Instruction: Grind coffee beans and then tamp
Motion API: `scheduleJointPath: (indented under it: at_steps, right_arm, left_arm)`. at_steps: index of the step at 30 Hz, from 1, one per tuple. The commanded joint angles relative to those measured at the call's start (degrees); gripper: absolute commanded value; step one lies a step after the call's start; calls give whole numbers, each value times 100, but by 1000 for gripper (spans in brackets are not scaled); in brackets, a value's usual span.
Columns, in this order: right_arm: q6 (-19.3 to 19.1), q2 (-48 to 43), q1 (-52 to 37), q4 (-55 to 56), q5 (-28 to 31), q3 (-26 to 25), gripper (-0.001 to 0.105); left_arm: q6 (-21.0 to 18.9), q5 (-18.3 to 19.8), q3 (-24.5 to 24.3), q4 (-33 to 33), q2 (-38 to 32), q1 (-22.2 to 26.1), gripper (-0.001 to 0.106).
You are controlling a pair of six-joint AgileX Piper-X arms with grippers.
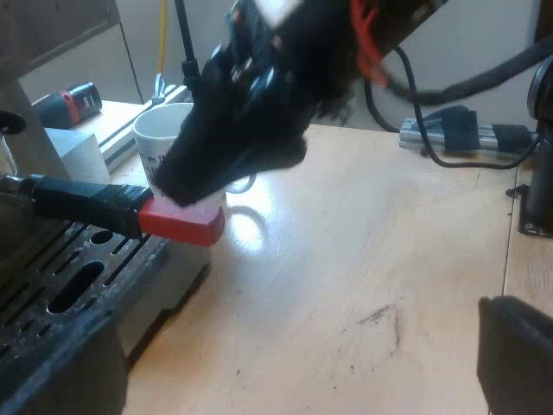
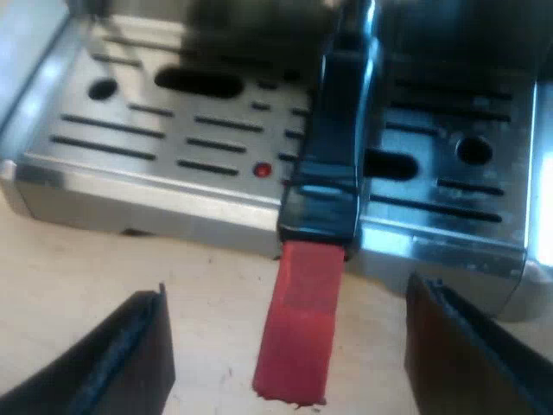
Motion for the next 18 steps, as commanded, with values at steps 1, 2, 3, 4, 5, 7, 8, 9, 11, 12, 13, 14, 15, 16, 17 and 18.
scheduleJointPath:
  at_steps: [1,2,3,4,5,7,8,9,11,12,13,14,15,16,17,18]
  right_arm:
    - [-14,110,-106,39,-174,-50,60]
    - [-14,135,-132,39,-181,-50,60]
    - [-14,230,-207,39,-212,-50,60]
    - [-14,270,-242,39,-219,-50,60]
    - [-14,333,-300,25,-233,-50,60]
    - [-14,480,-494,-67,-470,-50,60]
    - [-14,550,-567,-135,-618,-50,60]
    - [-14,585,-591,-157,-677,-50,60]
    - [-126,720,-677,-268,-720,-50,60]
    - [-189,798,-699,-338,-719,-50,60]
    - [-216,836,-703,-383,-737,-50,60]
    - [-246,905,-730,-467,-768,-50,60]
    - [-246,968,-760,-537,-890,-50,60]
    - [-246,990,-772,-556,-897,-50,60]
    - [-246,1046,-816,-585,-895,-39,60]
    - [-246,1093,-817,-631,-896,-17,60]
  left_arm:
    - [-52,-42,-32,-53,-35,-9,84]
    - [-52,-42,-32,-53,-35,-9,84]
    - [-52,-42,-32,-39,-35,-9,84]
    - [-52,-42,-32,-26,-35,-9,84]
    - [-52,-42,-32,-13,-35,-9,84]
    - [-52,-42,-32,-4,-35,-9,84]
    - [-52,-42,-32,-4,-35,-9,84]
    - [-52,-42,-32,-4,-35,-9,84]
    - [-52,-42,-32,-4,-35,-9,84]
    - [-52,-42,-32,-4,-35,-9,84]
    - [-52,-42,-32,-4,-35,-9,84]
    - [-52,-42,-32,-4,-35,-9,84]
    - [-52,-42,-32,-4,-35,-9,84]
    - [-52,-42,-32,-4,-35,-9,84]
    - [-52,-42,-32,-4,-35,-9,84]
    - [-52,-42,-32,-4,-35,-9,84]
